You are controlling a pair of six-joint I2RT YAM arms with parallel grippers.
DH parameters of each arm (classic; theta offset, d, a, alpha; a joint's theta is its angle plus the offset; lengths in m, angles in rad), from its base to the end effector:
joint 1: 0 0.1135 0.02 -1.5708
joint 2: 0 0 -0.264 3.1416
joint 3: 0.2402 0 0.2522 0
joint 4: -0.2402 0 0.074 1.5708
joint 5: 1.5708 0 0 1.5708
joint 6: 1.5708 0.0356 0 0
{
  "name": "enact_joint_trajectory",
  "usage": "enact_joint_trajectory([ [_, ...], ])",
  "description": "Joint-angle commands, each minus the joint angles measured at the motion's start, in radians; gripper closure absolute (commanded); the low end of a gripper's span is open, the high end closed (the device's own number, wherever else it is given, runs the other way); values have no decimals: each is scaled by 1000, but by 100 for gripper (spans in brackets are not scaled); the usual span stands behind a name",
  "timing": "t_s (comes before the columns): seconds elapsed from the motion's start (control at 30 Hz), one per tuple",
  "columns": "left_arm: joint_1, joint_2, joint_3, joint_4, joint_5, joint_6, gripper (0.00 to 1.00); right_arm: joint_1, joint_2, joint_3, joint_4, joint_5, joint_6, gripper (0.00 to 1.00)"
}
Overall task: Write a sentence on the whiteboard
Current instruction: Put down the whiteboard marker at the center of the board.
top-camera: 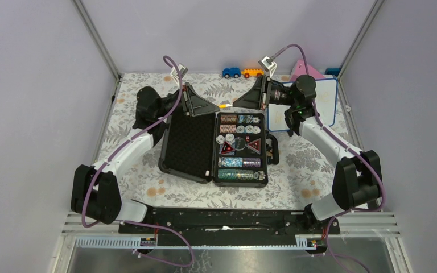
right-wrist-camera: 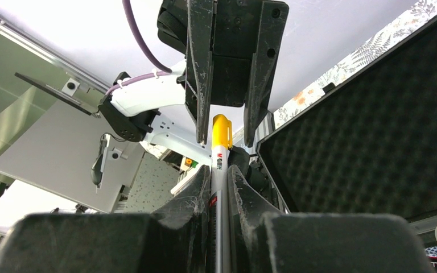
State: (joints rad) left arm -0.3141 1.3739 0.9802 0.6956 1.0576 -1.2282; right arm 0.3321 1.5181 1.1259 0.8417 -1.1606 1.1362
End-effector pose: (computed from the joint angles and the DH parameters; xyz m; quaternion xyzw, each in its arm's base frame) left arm 0.2804 -0.1237 0.3610 0.1388 0.6386 -0.6991 0.2903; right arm 0.3059 0.1400 0.3773 -0.2533 0.5909 0.6909 0.3305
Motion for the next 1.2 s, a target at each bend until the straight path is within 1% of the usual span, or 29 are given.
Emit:
enact_joint_trajectory([
  [0.0,-3,-27,36,33,-17,18,63,18,-43,16,-34,11,-62,100],
  [0.2,-10,-24,37,42,-12,12,79,22,-45,18,-67,13,-88,100],
  [0.4,-21,-23,35,42,-9,9,82,25,-41,23,-65,15,-89,100],
  [0.53,-25,-13,42,50,-14,3,98,33,-37,26,-73,15,-95,100],
  [0.57,-26,-10,44,64,-14,-5,100,38,-34,27,-83,14,-103,100],
  [0.93,-47,6,54,78,-17,-17,100,93,-23,43,-164,7,-177,100],
  [1.17,-54,27,58,86,-28,-23,100,131,-11,50,-143,-5,-164,100],
])
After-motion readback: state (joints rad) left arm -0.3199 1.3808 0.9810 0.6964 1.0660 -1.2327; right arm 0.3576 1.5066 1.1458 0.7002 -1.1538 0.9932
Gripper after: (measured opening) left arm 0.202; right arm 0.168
